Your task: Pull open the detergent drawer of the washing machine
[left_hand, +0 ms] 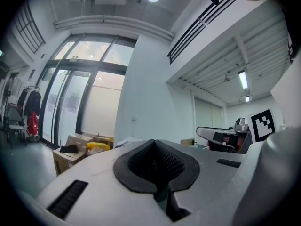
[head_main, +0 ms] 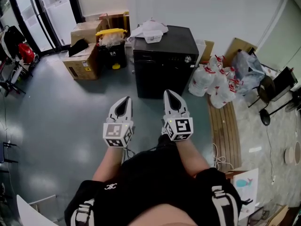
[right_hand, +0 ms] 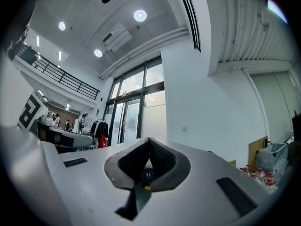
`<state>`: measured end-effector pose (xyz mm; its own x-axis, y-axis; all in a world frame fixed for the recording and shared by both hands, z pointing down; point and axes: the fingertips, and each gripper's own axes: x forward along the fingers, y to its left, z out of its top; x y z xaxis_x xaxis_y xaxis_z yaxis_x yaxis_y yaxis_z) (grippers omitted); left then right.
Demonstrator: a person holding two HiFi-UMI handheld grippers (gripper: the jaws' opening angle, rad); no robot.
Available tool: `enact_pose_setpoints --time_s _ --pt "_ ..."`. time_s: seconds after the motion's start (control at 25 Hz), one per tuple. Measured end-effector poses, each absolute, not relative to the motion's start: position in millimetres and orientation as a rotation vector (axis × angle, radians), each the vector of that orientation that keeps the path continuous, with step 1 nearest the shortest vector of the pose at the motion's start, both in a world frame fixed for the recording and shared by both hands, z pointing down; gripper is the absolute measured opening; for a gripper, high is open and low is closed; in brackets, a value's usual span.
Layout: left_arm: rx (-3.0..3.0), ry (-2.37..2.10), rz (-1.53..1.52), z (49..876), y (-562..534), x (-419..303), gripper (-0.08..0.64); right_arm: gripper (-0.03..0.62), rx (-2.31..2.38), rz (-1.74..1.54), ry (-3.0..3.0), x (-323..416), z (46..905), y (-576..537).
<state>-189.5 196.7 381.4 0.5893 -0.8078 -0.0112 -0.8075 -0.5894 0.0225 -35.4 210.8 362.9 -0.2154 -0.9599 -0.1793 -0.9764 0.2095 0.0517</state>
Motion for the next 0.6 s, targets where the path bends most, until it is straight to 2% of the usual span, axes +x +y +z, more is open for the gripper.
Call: enact_pose_setpoints --time_s 0.6 --pt "2.758 -1.518 -0.012 385.7 107.0 -183.6 -0.008 0.002 -1.797 0.216 2.401 -23.7 367.6 107.1"
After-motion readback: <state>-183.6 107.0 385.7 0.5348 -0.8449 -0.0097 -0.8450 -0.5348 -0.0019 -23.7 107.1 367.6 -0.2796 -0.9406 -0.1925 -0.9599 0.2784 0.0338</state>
